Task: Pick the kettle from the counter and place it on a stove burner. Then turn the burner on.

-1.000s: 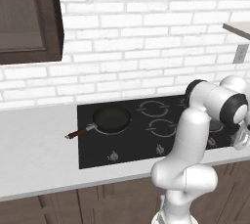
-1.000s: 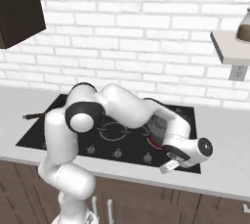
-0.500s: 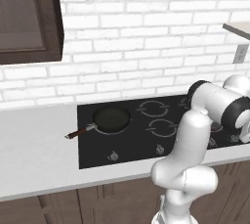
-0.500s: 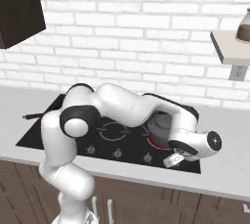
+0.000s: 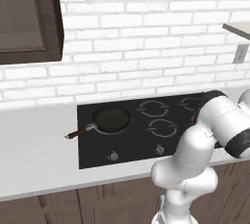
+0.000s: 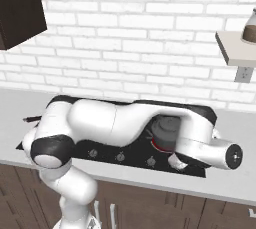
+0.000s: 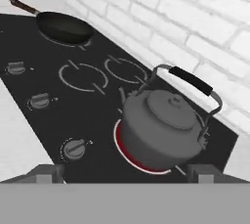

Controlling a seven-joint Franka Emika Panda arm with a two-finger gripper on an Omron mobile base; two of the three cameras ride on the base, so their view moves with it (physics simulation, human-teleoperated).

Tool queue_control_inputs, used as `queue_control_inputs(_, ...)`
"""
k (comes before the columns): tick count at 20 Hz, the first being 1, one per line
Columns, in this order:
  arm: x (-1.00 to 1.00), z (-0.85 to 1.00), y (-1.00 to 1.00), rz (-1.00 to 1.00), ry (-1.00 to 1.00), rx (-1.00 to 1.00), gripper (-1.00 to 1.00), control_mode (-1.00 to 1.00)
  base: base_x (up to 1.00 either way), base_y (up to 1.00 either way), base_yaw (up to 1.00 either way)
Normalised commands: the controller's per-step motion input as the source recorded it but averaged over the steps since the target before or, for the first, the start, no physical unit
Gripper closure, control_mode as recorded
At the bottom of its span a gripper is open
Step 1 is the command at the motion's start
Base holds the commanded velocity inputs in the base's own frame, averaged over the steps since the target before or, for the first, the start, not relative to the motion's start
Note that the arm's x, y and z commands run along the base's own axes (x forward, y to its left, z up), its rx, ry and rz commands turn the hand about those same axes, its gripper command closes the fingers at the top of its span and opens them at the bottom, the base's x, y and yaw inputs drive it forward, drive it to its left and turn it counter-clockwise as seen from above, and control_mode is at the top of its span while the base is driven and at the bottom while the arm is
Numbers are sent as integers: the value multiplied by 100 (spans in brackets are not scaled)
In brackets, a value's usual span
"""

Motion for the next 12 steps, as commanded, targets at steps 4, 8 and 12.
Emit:
queue_control_inputs(4,-100,89,56,19,-44,-3,-100,-100,0,0,0)
queue_control_inputs(8,-97,70,76,21,-44,-10,-100,-100,0,0,0)
queue_control_inputs(12,-69,25,54,14,-40,-13,-100,-100,0,0,0)
